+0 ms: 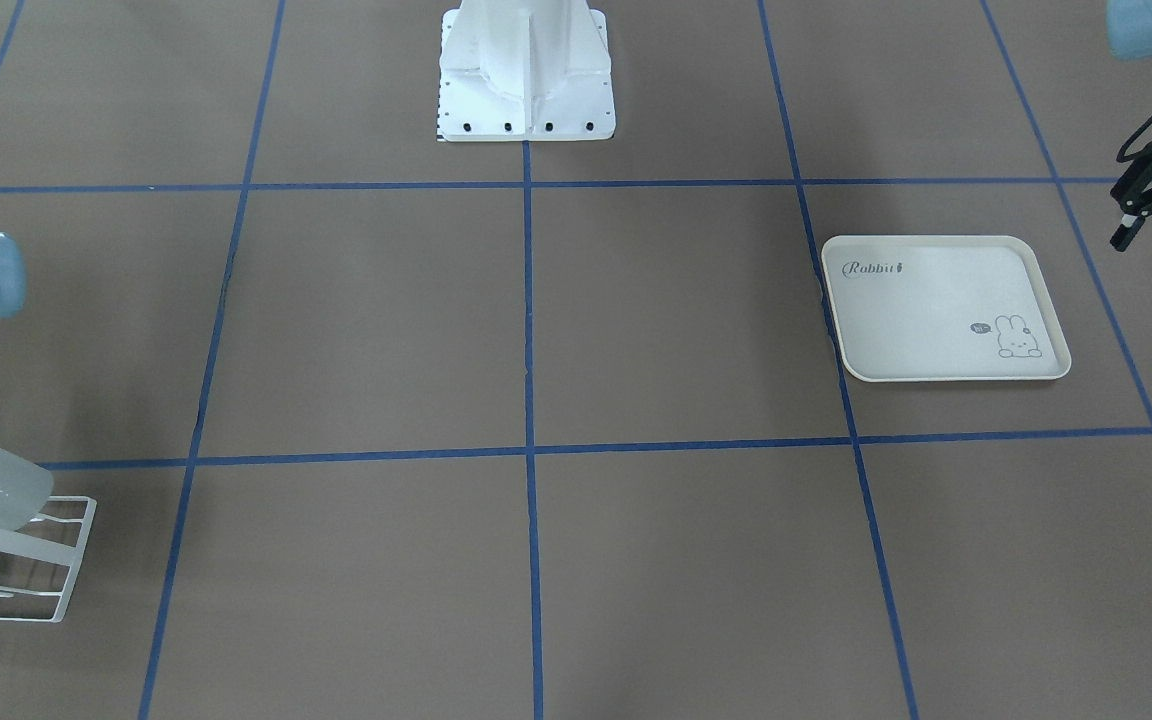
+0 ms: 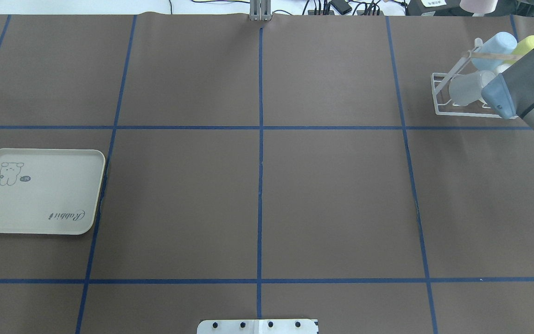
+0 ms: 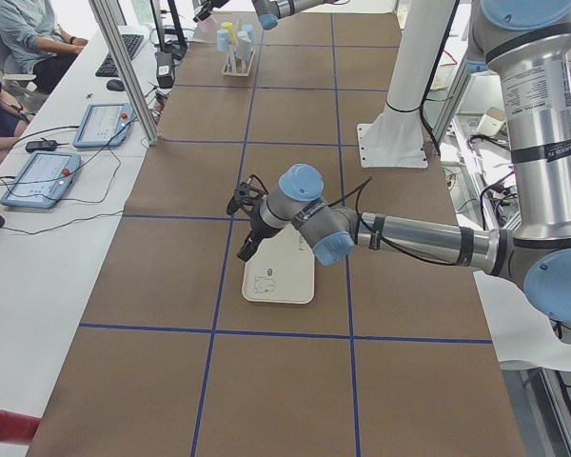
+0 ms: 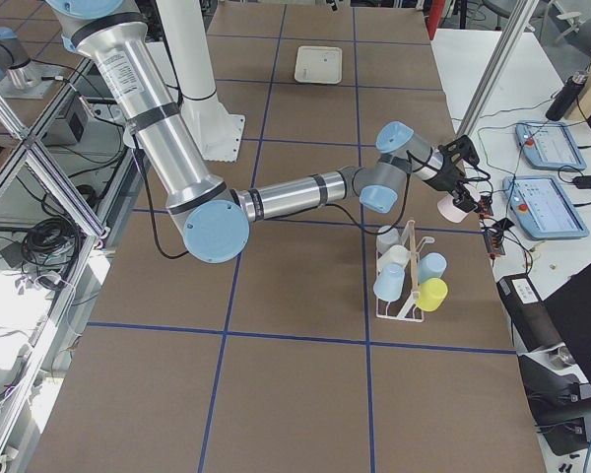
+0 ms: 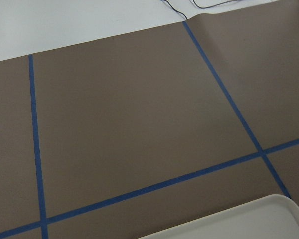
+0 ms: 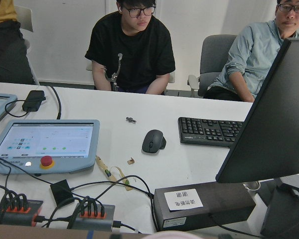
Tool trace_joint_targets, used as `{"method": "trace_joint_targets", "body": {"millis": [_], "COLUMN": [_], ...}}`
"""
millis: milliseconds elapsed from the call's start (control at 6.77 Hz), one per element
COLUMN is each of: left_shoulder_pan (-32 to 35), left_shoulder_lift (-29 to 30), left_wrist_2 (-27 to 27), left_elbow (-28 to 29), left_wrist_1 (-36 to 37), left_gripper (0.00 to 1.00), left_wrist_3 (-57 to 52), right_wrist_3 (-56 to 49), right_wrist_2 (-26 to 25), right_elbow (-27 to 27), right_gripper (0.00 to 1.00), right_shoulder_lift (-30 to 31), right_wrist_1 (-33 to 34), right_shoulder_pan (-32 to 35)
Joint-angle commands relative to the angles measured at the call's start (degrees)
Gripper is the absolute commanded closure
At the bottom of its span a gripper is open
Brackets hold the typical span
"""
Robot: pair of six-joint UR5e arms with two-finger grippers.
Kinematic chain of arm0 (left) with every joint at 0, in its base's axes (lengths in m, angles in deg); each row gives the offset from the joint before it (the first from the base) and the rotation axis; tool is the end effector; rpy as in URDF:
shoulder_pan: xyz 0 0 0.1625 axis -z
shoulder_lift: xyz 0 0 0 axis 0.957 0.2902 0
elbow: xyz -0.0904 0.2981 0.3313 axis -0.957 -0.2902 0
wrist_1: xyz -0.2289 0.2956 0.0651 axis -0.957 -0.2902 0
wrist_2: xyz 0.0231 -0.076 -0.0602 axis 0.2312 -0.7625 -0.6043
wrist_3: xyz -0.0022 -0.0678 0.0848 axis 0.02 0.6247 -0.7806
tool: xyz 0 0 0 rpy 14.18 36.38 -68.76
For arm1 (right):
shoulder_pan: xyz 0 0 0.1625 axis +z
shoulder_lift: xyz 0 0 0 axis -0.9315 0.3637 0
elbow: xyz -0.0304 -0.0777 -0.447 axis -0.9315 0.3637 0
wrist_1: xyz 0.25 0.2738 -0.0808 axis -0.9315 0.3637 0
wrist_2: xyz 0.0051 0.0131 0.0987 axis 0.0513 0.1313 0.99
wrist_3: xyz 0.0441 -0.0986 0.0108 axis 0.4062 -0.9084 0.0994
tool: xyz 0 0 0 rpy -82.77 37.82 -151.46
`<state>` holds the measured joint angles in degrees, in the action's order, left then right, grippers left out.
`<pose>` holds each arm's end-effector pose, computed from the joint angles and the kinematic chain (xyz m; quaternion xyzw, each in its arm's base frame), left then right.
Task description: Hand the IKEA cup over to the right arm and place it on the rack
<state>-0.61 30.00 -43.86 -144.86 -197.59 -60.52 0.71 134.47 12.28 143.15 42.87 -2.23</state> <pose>0.0436 -0.3890 0.5552 0.2813 0.3836 0.0525 0.8781 -0.1534 -0.6871 0.4588 0.4383 -0.2925 0.1564 0.8354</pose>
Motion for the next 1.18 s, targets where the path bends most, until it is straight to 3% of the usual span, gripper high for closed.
{"method": "trace_joint_targets", "body": {"millis": [0, 590, 886, 1033], "left_shoulder_pan": [0.8, 0.7, 0.4, 0.3], "left_shoulder_lift": [-0.2, -0.2, -0.1, 0.0], "left_wrist_2": [0.0, -0.1, -0.1, -0.1], "left_elbow": [0.1, 1.2, 1.6, 2.0], "left_wrist_1": [1.0, 1.0, 1.0, 1.0], "left_gripper": [0.0, 0.0, 0.0, 0.0], "left_wrist_3": [-0.7, -0.7, -0.7, -0.7], "right_wrist_3": [0.1, 0.3, 0.6, 0.7], "right_wrist_2": [-1.7, -3.2, -9.9, -10.0], "right_elbow": [0.3, 0.7, 2.7, 2.8], "right_gripper": [1.0, 1.0, 1.0, 1.0], "right_shoulder_lift": [3.2, 6.5, 6.6, 6.6], "right_wrist_1": [-5.4, -10.4, -15.5, -15.7], "right_shoulder_pan": [-1.6, -3.0, -3.9, -4.0]}}
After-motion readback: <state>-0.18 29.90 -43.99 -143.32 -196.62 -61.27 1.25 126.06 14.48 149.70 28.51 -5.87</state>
